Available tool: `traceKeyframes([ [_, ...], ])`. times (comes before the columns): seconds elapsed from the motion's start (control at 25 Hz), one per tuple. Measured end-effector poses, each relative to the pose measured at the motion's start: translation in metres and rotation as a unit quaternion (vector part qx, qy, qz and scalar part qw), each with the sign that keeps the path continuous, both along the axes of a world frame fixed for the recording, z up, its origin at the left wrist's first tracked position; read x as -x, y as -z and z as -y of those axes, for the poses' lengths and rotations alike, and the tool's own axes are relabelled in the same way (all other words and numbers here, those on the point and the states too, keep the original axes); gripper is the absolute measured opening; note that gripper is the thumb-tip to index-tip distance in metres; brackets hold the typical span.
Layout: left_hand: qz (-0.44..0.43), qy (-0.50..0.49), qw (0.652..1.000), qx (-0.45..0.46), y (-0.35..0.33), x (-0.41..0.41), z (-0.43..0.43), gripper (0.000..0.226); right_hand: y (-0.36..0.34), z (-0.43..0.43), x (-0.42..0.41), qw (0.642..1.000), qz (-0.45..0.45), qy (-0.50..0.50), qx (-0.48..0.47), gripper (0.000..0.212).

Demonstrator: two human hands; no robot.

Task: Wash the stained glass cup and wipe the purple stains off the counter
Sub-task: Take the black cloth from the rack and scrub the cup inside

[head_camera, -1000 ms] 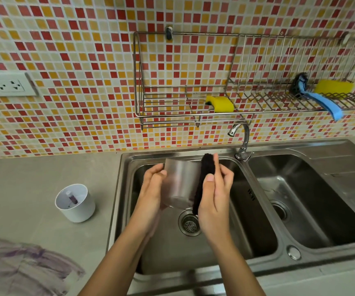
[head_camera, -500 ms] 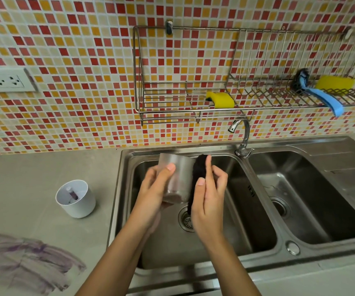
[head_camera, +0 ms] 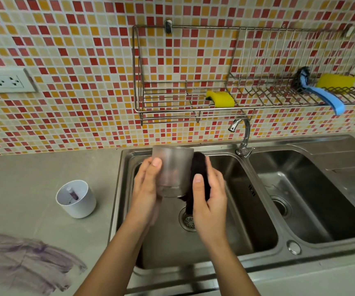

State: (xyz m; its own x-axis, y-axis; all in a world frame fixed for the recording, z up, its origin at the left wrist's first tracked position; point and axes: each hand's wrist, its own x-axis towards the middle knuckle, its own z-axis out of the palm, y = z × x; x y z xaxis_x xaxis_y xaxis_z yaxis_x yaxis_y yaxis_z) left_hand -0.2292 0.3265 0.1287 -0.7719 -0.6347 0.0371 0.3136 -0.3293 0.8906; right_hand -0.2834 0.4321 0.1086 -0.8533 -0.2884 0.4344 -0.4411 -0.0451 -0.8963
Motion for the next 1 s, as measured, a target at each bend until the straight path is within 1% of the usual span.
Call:
traceKeyframes([
  [0.04, 0.003, 0.002, 1.000, 0.008, -0.001, 0.001, 0.001, 0.045, -0.001, 0.000, 0.000, 1.000, 0.005, -0.002, 0.008, 0.045],
  [0.12, 0.037, 0.005, 0.999, 0.027, 0.002, 0.002, -0.002, 0.043, -0.004, -0.002, 0.005, 1.000, 0.017, -0.002, 0.025, 0.045],
  [0.2, 0.067, -0.003, 0.997, 0.042, 0.005, 0.000, -0.006, 0.048, -0.008, -0.004, 0.007, 1.000, 0.013, -0.003, 0.026, 0.045],
  [0.28, 0.075, 0.010, 0.994, 0.078, 0.007, -0.001, -0.006, 0.058, -0.010, -0.004, 0.004, 1.000, 0.007, -0.017, 0.015, 0.045],
  [0.36, 0.075, 0.035, 0.992, 0.098, 0.010, -0.002, -0.007, 0.060, -0.009, -0.004, 0.004, 1.000, 0.005, -0.021, 0.010, 0.044],
  [0.52, 0.021, 0.093, 0.994, 0.052, 0.006, -0.003, -0.009, 0.052, -0.010, -0.007, 0.014, 0.999, 0.021, -0.021, 0.015, 0.039],
  [0.6, 0.023, 0.071, 0.997, 0.015, 0.002, -0.002, -0.004, 0.058, -0.009, -0.006, 0.008, 0.999, 0.016, -0.026, 0.014, 0.041],
  [0.68, 0.050, 0.037, 0.998, -0.017, -0.004, -0.002, 0.003, 0.064, -0.009, -0.004, 0.000, 0.999, 0.011, -0.030, 0.015, 0.044],
  [0.72, 0.066, 0.039, 0.997, -0.005, -0.005, -0.002, 0.004, 0.063, -0.008, -0.004, -0.001, 0.999, 0.009, -0.030, 0.014, 0.045],
  [0.8, 0.103, 0.053, 0.991, 0.065, -0.002, -0.003, 0.001, 0.055, -0.007, -0.003, 0.004, 0.999, 0.014, -0.027, 0.014, 0.045],
  [0.88, 0.126, 0.019, 0.983, 0.131, 0.003, -0.005, -0.007, 0.053, -0.008, -0.003, 0.007, 1.000, 0.006, -0.022, 0.006, 0.045],
  [0.92, 0.122, -0.007, 0.984, 0.134, 0.005, -0.005, -0.011, 0.057, -0.007, -0.004, 0.008, 1.000, 0.002, -0.018, -0.001, 0.045],
  [1.0, 0.108, -0.028, 0.989, 0.095, 0.009, -0.003, -0.015, 0.055, -0.006, -0.005, 0.010, 1.000, 0.011, -0.014, 0.000, 0.044],
])
